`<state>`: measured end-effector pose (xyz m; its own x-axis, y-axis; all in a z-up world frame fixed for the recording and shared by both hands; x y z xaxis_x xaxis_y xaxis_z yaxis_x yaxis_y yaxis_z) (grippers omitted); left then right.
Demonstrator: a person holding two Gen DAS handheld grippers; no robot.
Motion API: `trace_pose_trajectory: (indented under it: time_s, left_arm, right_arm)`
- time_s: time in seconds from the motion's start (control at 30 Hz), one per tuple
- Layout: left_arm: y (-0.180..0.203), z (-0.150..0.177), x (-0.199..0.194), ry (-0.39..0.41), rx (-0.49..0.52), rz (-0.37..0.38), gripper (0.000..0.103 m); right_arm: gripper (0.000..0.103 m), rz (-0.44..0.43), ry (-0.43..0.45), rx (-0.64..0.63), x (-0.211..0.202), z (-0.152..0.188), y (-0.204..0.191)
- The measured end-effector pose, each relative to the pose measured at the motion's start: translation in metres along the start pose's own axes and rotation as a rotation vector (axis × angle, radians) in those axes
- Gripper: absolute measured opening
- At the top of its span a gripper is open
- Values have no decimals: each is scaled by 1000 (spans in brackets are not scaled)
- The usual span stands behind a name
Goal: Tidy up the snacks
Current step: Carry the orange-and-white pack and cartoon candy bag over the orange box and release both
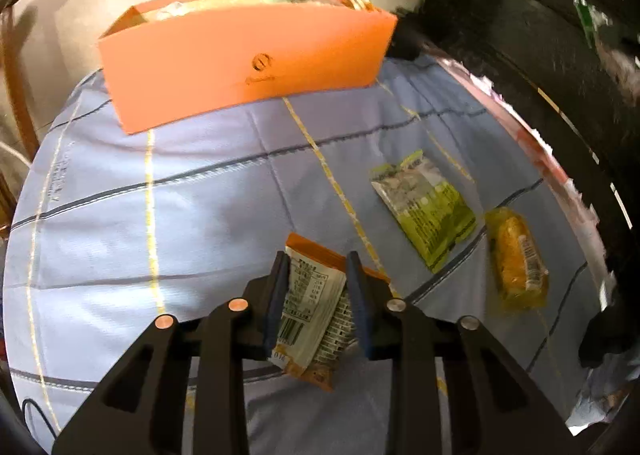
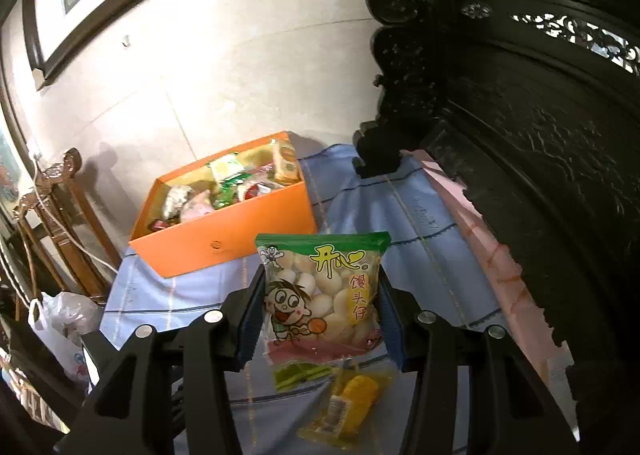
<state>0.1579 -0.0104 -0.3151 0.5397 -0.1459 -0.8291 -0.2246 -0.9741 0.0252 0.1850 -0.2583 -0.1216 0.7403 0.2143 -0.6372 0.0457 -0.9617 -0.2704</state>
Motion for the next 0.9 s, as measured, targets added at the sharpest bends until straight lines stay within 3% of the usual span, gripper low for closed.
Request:
trace_pose_trajectory:
  time_s: [0.1, 0.17, 0.3, 0.57, 0.77, 0.9]
  left_arm:
    - [-3, -10, -20, 37, 9, 26, 27]
    - [-7, -20, -25, 61, 48, -31, 26]
    - [-22, -53, -48, 122, -7, -27, 26]
    - [-45, -126, -75, 232, 1, -106, 26]
    - [-80, -199, -84, 314, -59, -151, 26]
    - [-109, -252, -72, 339, -124, -174, 26]
  right_arm:
    - [51, -7, 13, 9, -5, -2, -4]
    - [51, -17, 25, 11, -7, -6, -9]
    - [51, -52, 51, -4, -5, -20, -27]
    - [51, -140, 135, -81, 3, -76, -75]
    - [51, -197, 145, -138, 52, -120, -110]
    - [51, -217, 120, -177, 107, -149, -127]
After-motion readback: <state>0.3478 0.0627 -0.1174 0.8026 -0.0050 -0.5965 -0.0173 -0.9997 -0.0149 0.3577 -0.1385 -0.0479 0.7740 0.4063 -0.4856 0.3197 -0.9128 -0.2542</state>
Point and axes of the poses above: each gripper's, at about its wrist camera, not at the fingertips, and x roughly the way its jaws point, y to its right, z to its underside, the point moved 10 cm from there along x, roughly the way its jaws point, and after that the axes turned 9 degrees about -z, right-handed, at the moved point
